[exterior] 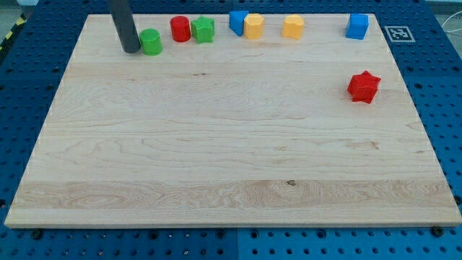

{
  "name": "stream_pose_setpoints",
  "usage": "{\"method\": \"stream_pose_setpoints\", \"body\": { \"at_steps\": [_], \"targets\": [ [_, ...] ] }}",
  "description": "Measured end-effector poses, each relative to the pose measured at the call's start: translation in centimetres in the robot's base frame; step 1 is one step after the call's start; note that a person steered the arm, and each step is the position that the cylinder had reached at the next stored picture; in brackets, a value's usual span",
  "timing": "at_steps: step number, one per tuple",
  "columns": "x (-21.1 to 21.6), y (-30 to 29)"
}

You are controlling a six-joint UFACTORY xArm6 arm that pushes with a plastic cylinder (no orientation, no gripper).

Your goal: Slide the green star closer to the red star

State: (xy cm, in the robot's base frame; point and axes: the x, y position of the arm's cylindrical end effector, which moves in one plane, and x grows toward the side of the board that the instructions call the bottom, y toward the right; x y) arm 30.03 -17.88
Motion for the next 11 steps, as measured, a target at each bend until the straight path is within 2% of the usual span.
{"method": "stream_pose_setpoints", "body": {
  "at_steps": [1, 4, 5, 6, 8, 11],
  "targets": [
    [-0.5, 3.6],
    [-7.1, 1.9],
    [-8.4, 4.3],
    [-8.3, 9.0],
    [-3.3, 16.1],
    [4.2, 19.6]
  ]
}}
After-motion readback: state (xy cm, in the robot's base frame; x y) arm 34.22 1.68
